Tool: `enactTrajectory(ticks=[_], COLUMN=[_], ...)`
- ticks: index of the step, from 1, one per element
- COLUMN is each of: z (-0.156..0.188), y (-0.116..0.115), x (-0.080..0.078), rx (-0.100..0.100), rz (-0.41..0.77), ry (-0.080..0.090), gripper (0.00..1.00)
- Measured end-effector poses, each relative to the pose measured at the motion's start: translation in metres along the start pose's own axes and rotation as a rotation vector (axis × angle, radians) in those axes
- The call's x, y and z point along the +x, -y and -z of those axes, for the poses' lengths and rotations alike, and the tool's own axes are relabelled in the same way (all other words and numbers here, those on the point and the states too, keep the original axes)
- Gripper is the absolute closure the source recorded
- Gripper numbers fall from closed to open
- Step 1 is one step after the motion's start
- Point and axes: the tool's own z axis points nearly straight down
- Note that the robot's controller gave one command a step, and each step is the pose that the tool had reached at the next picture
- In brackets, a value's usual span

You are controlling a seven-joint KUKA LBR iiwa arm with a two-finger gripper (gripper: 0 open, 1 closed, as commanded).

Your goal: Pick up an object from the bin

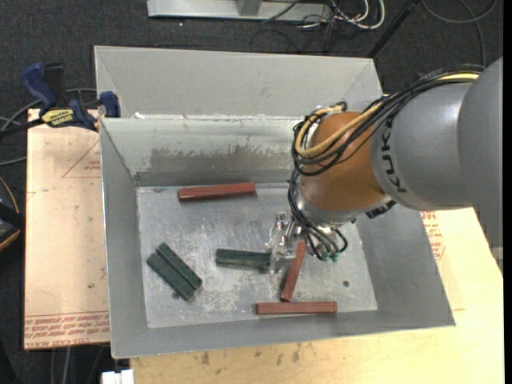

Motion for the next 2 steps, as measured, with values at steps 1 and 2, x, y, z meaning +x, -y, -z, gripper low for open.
enactTrajectory(ticks=[1,2], z=[0.042,0.132], y=[0.001,-0.017], x=[0.01,0.003], rx=[0.0,0.0], rz=[0.001,0.021], ry=[-0.001,0.002], gripper=[1.0,1.0])
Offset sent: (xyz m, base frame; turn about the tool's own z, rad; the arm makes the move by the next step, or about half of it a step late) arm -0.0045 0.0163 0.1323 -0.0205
